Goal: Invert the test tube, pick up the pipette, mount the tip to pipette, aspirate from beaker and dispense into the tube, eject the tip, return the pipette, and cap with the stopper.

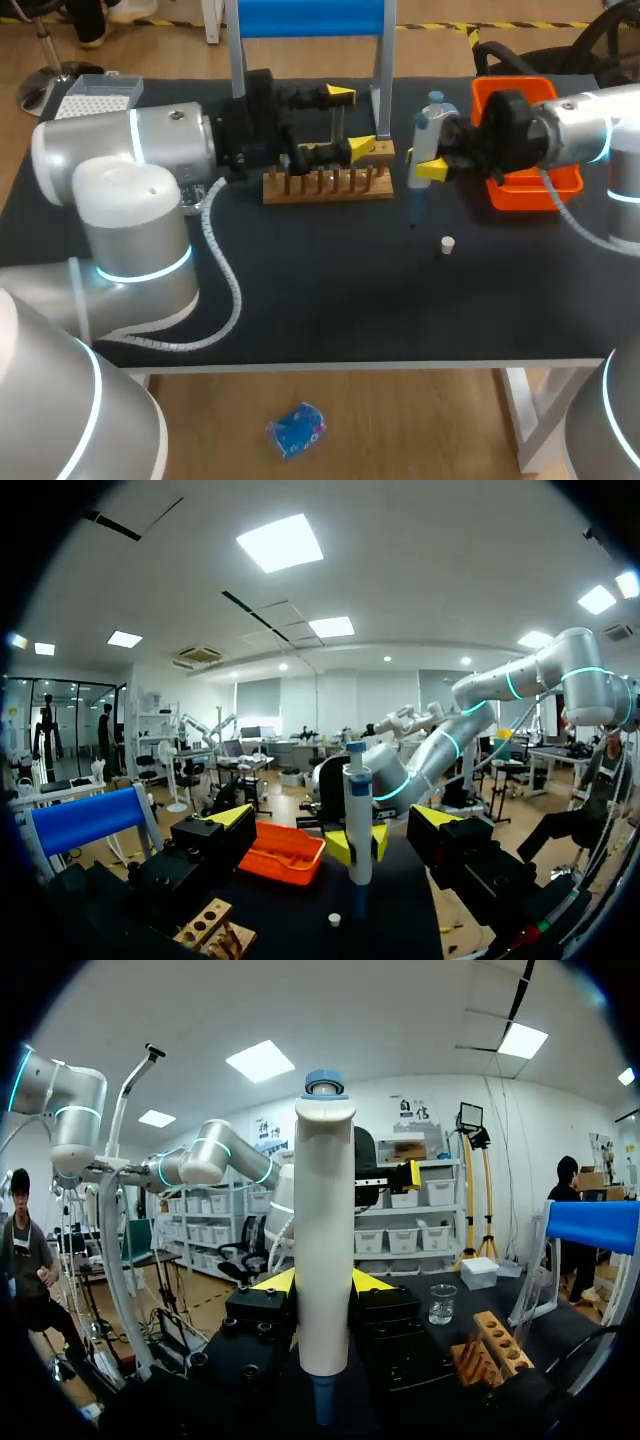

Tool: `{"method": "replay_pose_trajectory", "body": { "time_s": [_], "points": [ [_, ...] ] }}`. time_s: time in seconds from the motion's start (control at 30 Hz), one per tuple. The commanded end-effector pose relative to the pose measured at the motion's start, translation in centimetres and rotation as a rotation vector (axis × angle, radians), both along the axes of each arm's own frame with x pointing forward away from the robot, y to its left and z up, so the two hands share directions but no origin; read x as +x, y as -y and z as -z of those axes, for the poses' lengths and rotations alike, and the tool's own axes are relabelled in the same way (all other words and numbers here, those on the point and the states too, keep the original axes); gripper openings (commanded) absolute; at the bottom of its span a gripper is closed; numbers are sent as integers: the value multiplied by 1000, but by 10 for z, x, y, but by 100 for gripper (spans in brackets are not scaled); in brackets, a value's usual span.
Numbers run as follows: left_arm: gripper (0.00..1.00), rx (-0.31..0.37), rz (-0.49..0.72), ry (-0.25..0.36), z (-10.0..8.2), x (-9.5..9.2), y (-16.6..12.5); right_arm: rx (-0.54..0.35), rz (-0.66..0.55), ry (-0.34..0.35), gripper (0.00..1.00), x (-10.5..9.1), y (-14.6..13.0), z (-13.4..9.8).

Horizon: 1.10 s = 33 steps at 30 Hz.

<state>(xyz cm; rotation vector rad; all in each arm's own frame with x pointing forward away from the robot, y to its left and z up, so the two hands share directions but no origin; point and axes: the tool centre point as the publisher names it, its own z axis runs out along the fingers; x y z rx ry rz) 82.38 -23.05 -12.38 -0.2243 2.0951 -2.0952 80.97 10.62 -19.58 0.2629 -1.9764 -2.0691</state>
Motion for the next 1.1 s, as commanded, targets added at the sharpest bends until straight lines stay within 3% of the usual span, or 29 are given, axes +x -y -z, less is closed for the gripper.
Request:
{"method": "replay_pose_trajectory", "body": {
  "time_s": [0.03, 0.43, 0.73, 1.1],
  "points": [
    [100, -16, 6, 5, 1, -6, -20, -2, -1, 0, 0, 1, -2, -1],
    [100, -16, 6, 5, 1, -6, -20, -2, -1, 0, 0, 1, -2, -1],
    [100, 2, 10, 14, 4, 1, -18, 15, 32, 52, 0, 3, -34, 12],
    [100, 12, 20, -11, 20, 6, -11, 28, 21, 94, 0, 8, -58, 4]
  ]
}}
